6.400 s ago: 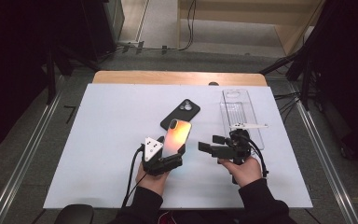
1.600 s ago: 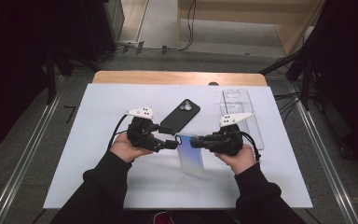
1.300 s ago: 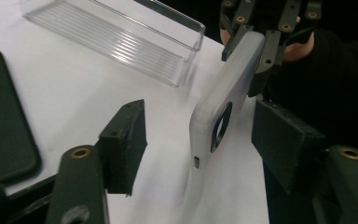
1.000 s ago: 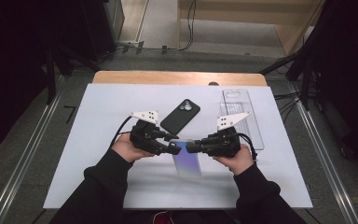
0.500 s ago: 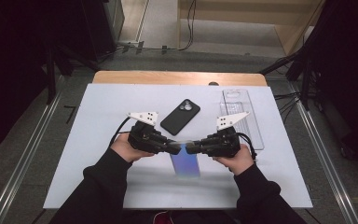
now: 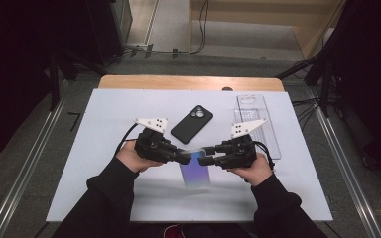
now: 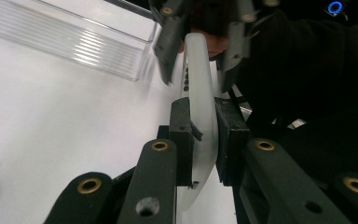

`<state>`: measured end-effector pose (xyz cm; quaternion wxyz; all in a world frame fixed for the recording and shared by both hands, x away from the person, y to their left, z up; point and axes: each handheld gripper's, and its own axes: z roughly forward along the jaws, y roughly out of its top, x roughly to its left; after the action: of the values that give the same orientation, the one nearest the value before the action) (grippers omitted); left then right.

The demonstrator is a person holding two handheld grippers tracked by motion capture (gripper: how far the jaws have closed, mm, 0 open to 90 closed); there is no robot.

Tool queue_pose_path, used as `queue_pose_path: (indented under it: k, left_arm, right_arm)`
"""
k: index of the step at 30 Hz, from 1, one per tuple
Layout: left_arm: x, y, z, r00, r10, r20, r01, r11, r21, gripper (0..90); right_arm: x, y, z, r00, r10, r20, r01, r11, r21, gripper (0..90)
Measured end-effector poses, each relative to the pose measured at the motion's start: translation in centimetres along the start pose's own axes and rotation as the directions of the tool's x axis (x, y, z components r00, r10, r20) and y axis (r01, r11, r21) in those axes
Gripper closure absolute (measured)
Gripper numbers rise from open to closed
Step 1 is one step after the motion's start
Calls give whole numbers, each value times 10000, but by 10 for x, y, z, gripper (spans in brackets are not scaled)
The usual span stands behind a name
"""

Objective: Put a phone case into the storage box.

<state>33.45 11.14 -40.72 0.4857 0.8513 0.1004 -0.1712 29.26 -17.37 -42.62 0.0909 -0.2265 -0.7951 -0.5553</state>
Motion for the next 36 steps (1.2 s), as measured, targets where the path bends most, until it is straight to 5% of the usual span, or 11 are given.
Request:
queue_pose_path:
  k: [8,11,15,22,25,28,34,36]
  left_arm:
    - [-3,4,-7,9962,-312,-819,318,9995,66,801]
    - [-4,6,-9,9920,-553,-1135,563,9984,58,801]
    - [-5,8,-10,9850,-841,-1510,860,9963,59,801]
    - [-11,13,-12,9551,-1311,-2656,1218,9912,-513,801]
    - [-12,15,-12,9398,-1606,-3016,1499,9870,-585,801]
    - [-15,17,-10,9130,-1754,-3683,1650,9845,-597,801]
    - [-19,21,-5,8888,-2203,-4019,2092,9752,-721,801]
    - [-21,22,-2,8761,-2430,-4164,2273,9699,-878,800]
  right_arm:
    - [-1,-1,-5,9940,-186,1080,260,9974,-676,249]
    - [-1,-1,-4,9892,-173,1453,263,9978,-604,221]
    - [0,-3,1,9751,-102,2215,170,9994,-292,0]
    - [5,-2,4,9468,-37,3217,111,9997,-211,0]
    - [6,-2,5,9445,98,3284,20,9994,-353,0]
    - [9,-1,8,9304,233,3658,-113,9993,-350,0]
    - [12,-3,14,9126,493,4058,-254,9976,-641,0]
    - [14,-3,16,9063,551,4189,-247,9967,-777,0]
